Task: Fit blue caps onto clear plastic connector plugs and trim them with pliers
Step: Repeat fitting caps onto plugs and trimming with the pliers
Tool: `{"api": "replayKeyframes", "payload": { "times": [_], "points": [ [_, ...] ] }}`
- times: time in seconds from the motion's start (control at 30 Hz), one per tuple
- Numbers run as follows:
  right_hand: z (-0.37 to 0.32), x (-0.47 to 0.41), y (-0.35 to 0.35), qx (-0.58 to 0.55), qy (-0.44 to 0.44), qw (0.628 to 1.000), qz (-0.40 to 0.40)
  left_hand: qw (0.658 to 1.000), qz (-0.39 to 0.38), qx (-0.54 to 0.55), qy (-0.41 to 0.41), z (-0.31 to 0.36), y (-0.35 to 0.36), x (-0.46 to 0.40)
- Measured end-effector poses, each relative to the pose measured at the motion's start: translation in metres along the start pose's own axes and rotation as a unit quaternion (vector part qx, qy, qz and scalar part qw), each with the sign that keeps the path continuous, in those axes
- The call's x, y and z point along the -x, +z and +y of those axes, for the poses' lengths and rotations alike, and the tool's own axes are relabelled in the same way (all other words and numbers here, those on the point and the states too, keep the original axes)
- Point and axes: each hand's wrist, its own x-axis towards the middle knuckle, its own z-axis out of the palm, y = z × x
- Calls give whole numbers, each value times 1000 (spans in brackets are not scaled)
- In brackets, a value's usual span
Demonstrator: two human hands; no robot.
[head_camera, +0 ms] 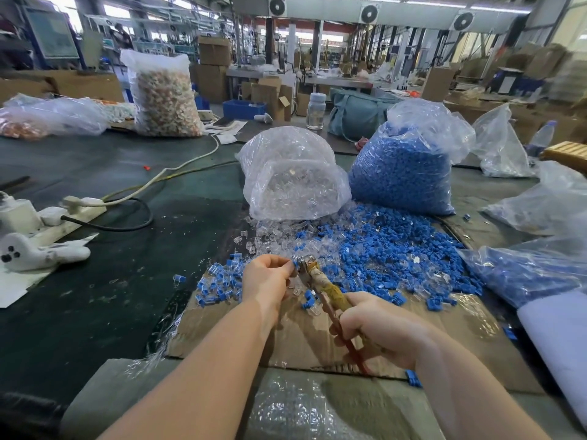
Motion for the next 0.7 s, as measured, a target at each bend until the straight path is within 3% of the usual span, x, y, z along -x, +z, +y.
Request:
{"api": "replayKeyframes", "payload": {
  "times": [0.17,0.4,0.7],
  "points": [
    [1,-1,1,13,2,1000,2,1000,8,5,-18,3,2,-1],
    [0,0,3,45,4,999,22,988,-9,111,-107,5,1,-2],
    [0,-6,11,131,-20,990,54,992,18,107,-66,6,2,0]
  ]
}}
